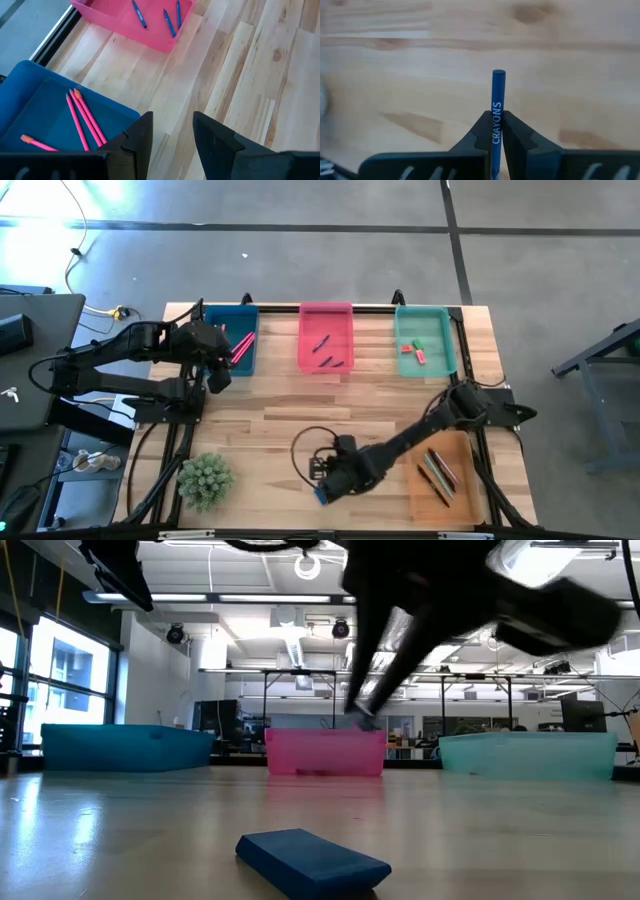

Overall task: Sort crayons/erasers/pens/pencils in bins
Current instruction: Put the blue crayon into the red bin

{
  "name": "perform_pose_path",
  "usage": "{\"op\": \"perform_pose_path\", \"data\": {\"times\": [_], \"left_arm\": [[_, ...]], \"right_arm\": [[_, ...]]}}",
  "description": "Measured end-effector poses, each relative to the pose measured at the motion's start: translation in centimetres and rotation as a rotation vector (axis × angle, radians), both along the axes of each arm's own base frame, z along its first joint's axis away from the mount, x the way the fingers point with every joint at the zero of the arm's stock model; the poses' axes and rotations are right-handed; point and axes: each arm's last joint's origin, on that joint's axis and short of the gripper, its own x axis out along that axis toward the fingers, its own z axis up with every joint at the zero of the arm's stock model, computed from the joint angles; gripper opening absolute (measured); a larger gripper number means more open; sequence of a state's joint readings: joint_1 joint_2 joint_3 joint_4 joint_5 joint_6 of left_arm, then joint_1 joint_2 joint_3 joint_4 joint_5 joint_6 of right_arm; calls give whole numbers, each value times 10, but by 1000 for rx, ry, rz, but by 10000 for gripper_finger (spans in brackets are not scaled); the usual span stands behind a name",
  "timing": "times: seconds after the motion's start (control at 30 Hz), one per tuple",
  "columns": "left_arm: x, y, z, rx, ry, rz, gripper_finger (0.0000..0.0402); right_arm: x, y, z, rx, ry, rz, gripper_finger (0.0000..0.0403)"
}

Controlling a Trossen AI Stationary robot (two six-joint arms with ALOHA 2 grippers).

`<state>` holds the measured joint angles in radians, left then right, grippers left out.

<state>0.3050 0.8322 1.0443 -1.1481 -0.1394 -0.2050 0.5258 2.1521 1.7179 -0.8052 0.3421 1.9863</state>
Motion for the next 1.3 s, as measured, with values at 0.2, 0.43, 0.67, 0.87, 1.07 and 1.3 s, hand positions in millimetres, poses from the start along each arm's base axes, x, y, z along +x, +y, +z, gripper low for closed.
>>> {"op": "perform_pose_path", "data": {"times": [0.2, 0.43, 0.67, 0.87, 1.07, 1.3], "left_arm": [[-1, -1, -1, -9, 13, -3, 127], [-1, -1, -1, -11, 13, -4, 127], [-1, -1, -1, -11, 12, -3, 127], [-1, -1, -1, -12, 12, -1, 127], [-1, -1, -1, -12, 11, -1, 127], [-1, -1, -1, -12, 11, -1, 127]], "right_arm": [[27, -39, 22, -113, -20, 105, 12], [50, -88, 49, -238, -5, 234, 12], [62, -136, 79, -439, 40, 299, 12], [61, -174, 100, -562, 140, 334, 12], [62, -204, 108, -610, 197, 388, 12], [60, -225, 106, -648, 274, 455, 12]]}}
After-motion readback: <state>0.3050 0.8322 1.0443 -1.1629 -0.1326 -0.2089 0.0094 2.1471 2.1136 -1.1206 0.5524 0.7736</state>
